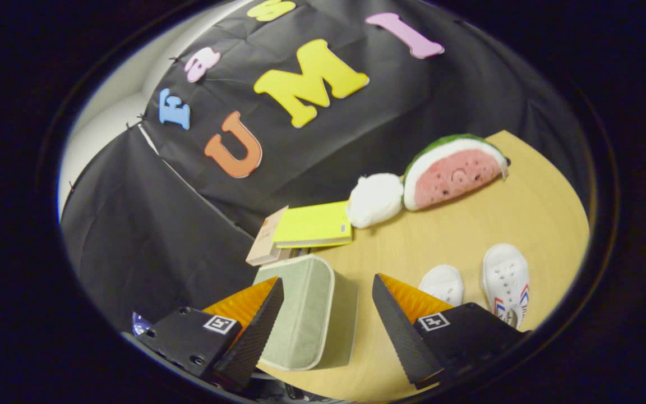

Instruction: Open the storage box then place both shoes into the box .Put the left shoe in first, then the right shoe, with the right side of both shoes facing outward in a uniform manner.

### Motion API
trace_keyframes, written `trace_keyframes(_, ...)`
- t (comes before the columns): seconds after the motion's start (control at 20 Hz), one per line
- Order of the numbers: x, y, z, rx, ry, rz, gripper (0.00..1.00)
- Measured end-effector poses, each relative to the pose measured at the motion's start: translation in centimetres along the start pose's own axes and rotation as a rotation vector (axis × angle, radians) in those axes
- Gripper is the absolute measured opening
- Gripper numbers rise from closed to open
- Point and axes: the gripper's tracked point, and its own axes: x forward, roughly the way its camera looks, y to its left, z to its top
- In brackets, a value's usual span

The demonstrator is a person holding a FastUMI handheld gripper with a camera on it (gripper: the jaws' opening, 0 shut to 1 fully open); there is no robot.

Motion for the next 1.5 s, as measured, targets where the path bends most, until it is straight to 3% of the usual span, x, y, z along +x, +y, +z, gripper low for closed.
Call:
trace_keyframes(0.25, 4.1, 0.0, -2.2, 0.054, 0.178, 0.102, 1.00)
trace_keyframes(0.6, 9.1, 1.6, -5.2, 0.094, 0.464, 0.329, 1.00)
trace_keyframes(0.85, 10.3, 2.4, -5.6, 0.239, 0.546, 0.511, 1.00)
trace_keyframes(1.05, 10.9, 2.7, -6.4, 0.323, 0.625, 0.564, 0.98)
trace_keyframes(1.15, 10.5, 3.1, -6.2, 0.290, 0.626, 0.585, 0.83)
trace_keyframes(1.2, 10.4, 2.9, -6.2, 0.273, 0.632, 0.576, 0.70)
trace_keyframes(1.5, 9.1, 2.6, -5.7, 0.274, 0.690, 0.530, 0.57)
